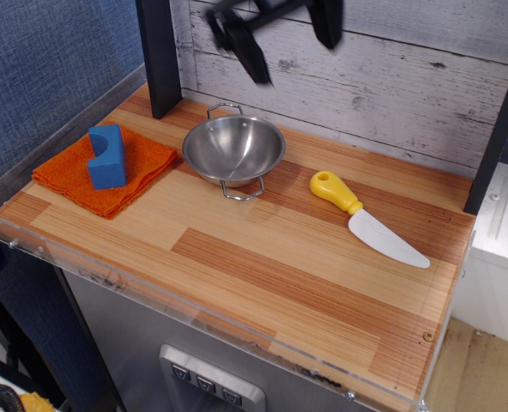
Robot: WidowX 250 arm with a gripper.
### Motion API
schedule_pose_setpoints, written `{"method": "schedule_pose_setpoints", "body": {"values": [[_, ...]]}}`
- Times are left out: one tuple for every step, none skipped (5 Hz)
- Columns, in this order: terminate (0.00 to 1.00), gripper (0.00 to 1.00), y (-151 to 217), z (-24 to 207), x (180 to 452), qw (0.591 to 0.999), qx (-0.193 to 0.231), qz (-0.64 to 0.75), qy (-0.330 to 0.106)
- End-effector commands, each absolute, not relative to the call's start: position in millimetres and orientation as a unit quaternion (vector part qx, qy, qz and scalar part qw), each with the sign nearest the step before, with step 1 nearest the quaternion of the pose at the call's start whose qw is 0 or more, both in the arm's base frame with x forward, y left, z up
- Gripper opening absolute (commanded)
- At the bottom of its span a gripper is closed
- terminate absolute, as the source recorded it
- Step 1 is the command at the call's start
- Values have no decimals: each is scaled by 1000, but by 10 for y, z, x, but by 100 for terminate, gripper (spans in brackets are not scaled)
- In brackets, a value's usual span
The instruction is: Place the yellow knife near silver pot.
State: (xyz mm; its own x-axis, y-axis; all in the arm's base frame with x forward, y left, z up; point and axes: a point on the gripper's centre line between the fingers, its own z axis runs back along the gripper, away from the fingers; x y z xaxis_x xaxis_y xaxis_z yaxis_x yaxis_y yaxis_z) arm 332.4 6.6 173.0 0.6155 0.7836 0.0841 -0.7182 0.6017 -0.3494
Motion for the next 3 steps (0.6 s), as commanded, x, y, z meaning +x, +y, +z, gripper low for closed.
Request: {"method": "schedule_pose_setpoints", "body": {"values": [[0,100,57,1840,3223,885,-150,419,-137],[0,100,57,1840,3223,885,-150,419,-137],[100,100,57,1840,3223,885,-150,419,-137]]}}
